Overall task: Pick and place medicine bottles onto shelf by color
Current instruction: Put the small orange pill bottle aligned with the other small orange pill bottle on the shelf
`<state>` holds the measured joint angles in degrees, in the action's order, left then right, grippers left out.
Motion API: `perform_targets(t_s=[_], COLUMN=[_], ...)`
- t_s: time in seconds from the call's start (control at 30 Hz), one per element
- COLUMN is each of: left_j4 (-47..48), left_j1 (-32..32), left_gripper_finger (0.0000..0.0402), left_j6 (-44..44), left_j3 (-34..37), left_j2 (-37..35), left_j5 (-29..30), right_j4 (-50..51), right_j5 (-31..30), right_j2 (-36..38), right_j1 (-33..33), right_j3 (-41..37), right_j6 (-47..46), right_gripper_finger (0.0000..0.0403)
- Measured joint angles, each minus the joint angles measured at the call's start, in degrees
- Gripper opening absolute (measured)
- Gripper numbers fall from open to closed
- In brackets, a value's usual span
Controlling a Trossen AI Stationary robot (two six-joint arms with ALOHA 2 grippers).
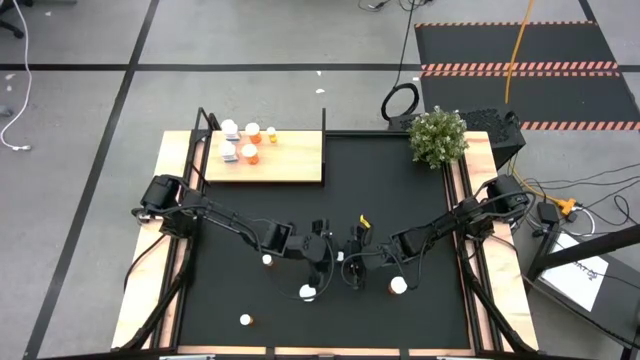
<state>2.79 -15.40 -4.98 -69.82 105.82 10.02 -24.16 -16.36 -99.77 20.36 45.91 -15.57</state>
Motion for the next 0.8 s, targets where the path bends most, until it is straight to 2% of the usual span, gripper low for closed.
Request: perform_targets(t_s=[0.2,0.47,0.57,0.8], left_j4=[0.0,0.6,0.9,2.5], left_j1=[0.0,0.0,-0.1,-0.1], left_gripper_finger=[0.0120,0.0140,0.0134,0.0124], left_j6=[0.2,0.2,0.3,0.3], left_j3=[0.0,0.0,0.0,0.0], left_j2=[0.0,0.0,0.0,-0.4], left_j5=[0.0,-0.1,-0.1,-0.1], right_j4=[0.0,0.1,-0.2,-0.9], right_j5=[0.0,-0.1,-0.1,-0.1], right_j2=[0.0,0.0,0.0,0.0], right_j1=[0.0,0.3,0.7,1.1], right_j3=[0.0,0.0,0.0,0.0], right_j6=[0.0,0.1,0.2,-0.3], right_gripper_finger=[0.0102,0.0107,0.0124,0.0193])
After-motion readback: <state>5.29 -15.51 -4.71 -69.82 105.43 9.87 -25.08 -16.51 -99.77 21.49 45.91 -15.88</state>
